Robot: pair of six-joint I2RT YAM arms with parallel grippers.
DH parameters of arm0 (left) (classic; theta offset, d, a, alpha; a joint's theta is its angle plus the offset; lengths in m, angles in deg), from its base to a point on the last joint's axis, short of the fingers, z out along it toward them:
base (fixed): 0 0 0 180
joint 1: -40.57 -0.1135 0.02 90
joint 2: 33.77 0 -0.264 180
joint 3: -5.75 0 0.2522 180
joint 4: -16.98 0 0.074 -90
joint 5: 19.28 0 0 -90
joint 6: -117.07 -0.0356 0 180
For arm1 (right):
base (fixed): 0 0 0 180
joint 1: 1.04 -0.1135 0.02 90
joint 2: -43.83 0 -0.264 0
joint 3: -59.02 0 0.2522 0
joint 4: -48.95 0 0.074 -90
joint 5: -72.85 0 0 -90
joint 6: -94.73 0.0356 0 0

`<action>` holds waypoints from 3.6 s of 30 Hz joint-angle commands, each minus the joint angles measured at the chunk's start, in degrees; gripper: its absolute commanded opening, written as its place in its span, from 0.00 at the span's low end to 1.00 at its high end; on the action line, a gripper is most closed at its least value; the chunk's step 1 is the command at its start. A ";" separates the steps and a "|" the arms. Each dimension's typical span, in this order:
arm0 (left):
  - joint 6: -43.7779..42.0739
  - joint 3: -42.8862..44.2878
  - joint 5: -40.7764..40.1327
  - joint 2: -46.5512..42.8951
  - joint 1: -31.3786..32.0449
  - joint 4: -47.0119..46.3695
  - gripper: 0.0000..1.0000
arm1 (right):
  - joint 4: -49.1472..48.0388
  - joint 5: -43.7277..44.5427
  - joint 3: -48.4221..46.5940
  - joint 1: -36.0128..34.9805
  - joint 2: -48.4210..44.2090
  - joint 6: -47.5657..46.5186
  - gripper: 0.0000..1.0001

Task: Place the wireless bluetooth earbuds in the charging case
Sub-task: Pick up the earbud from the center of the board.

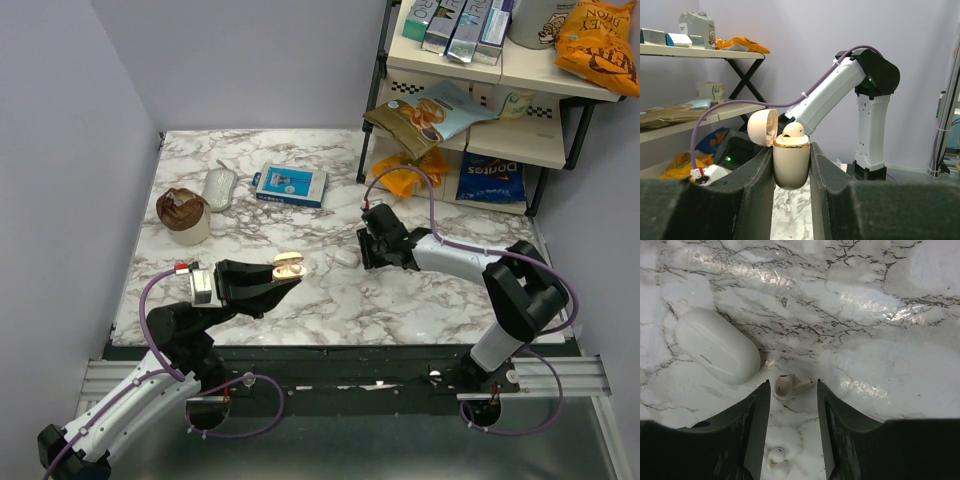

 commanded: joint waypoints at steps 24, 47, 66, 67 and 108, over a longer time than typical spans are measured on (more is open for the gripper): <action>0.49 -0.41 0.22 -0.76 0.25 -0.29 0.00 | 2.54 -0.26 -1.46 0.44 2.42 16.95 0.07; 0.50 0.03 -1.10 -1.82 0.33 1.12 0.00 | 3.42 2.72 5.22 5.89 -2.68 58.39 0.31; 0.14 -0.06 -0.05 -0.15 0.25 0.59 0.00 | 3.51 -2.89 -1.19 5.98 -5.67 -7.58 0.53; 0.23 0.20 0.22 0.38 0.25 0.68 0.00 | 5.25 -3.60 -1.98 5.98 -4.88 -8.32 0.51; 1.99 -0.06 0.05 1.08 0.51 -0.99 0.00 | 11.34 -6.50 -5.60 5.10 5.77 11.06 0.03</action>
